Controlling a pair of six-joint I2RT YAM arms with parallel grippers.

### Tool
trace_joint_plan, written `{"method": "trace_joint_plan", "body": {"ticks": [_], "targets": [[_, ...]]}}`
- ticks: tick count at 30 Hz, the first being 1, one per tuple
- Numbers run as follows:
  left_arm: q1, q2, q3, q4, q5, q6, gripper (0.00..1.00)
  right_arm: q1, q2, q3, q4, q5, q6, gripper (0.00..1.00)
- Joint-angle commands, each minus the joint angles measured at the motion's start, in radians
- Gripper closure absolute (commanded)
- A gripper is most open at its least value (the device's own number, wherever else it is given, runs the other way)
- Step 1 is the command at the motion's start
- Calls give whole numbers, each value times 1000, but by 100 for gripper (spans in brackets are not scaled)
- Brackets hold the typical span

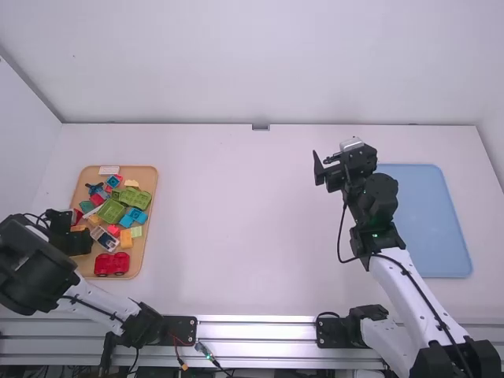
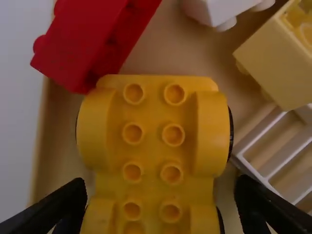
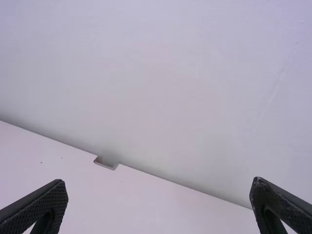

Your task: Assemble lego blocks to make yellow taxi

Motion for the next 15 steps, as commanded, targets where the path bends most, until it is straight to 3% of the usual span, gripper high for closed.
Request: {"method": "trace_joint_plan", "body": {"ticks": [1, 12, 15], "targets": [[-5, 16, -29, -13, -71, -34, 24, 9, 3, 40, 8, 0, 6, 1], [-9, 16, 2, -68, -92, -52, 14, 12, 3, 40, 11, -1, 6, 1], [-9, 16, 2, -68, -95, -52, 17, 13, 3, 40, 11, 0, 6, 1]]}}
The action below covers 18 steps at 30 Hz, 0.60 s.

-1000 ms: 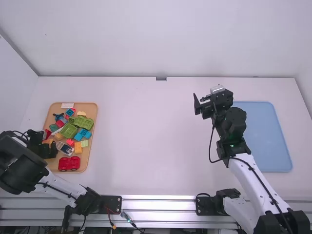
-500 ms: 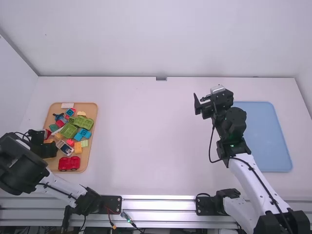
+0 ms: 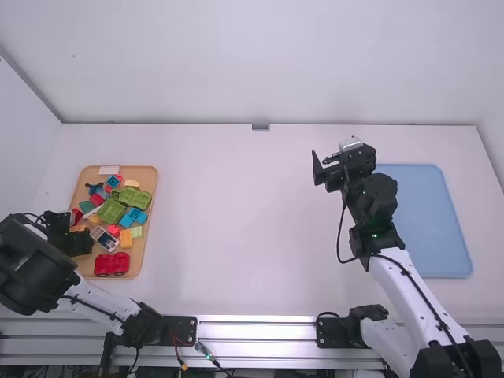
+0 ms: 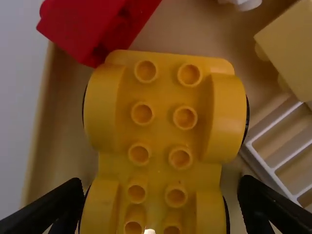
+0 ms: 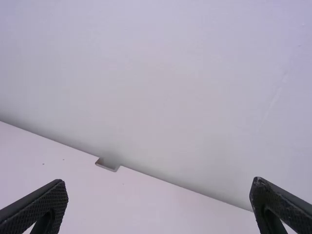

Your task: Assemble lego blocks to make yellow taxi

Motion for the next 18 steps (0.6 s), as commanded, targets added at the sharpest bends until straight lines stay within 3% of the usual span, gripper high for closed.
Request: {"method": "trace_joint_plan", "body": {"ticks": [1, 7, 18], "targets": [[-5, 16, -14, -15, -52, 7, 22, 3, 3, 40, 3, 3, 6, 1], [-5, 16, -14, -16, -52, -11, 40, 3, 3, 40, 3, 3, 5, 1], [-5, 16, -3, -13, -49, -48, 39, 3, 3, 40, 3, 2, 6, 1]]}}
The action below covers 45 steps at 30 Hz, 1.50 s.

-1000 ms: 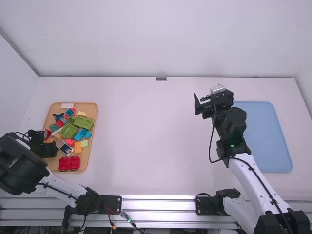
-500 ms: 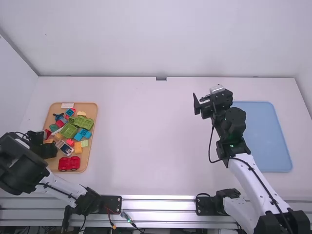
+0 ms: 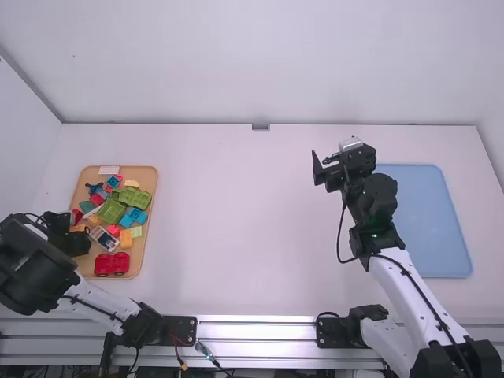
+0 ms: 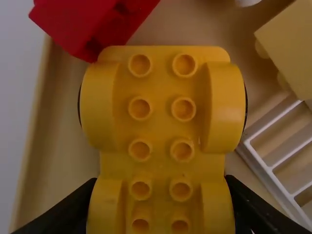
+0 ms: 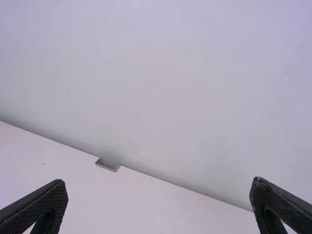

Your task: Assemble lego blocks to make yellow taxi

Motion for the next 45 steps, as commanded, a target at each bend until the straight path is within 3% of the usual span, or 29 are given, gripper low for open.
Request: {"method": "trace_joint_plan", "body": {"ticks": [1, 11, 17, 21, 27, 34, 38, 45], "targets": [[-3, 16, 6, -13, -43, -50, 39, 4, 3, 40, 3, 3, 6, 1], [-39, -48, 169, -233, 144, -76, 53, 3, 3, 40, -4, 4, 6, 1], [-162, -86, 219, -327, 231, -64, 56, 3, 3, 40, -1, 4, 6, 1], [-330, -100, 220, -322, 213, -66, 59, 3, 3, 40, -3, 3, 6, 1], [-709, -100, 220, -322, 60, -60, 60, 4, 3, 40, -3, 4, 6, 1], [-1126, -100, 220, -364, 23, 180, 70, 4, 3, 40, -2, 4, 6, 1], [-1341, -97, 220, -362, -80, 195, 61, 3, 3, 40, -8, 3, 6, 1], [-1554, -80, 218, -346, -118, 207, 61, 3, 3, 40, -16, 4, 6, 1]]}}
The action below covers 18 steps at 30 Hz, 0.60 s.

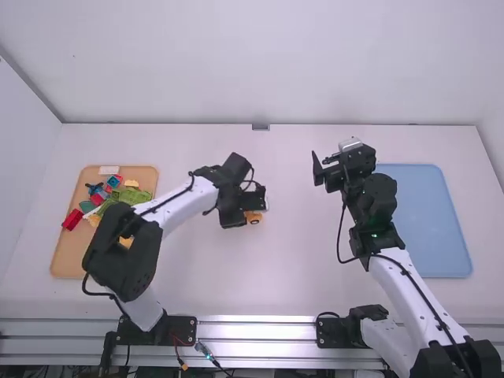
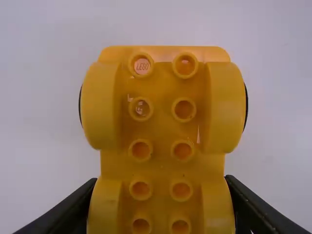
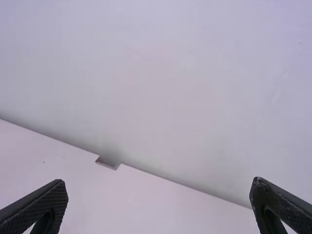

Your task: Assemble lego blocks to make yellow taxi

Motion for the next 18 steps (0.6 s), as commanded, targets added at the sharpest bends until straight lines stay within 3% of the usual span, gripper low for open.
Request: {"method": "trace_joint_plan", "body": {"ticks": [1, 12, 18], "targets": [[-41, 12, 3, 10, -19, 12, 61, 3, 3, 40, -6, 2, 5, 1], [-54, 60, -101, 113, 106, 5, 56, 3, 3, 40, -8, 1, -2, 1], [-53, 60, -214, 261, 140, -3, 52, 3, 3, 40, -8, 1, -2, 1]]}}
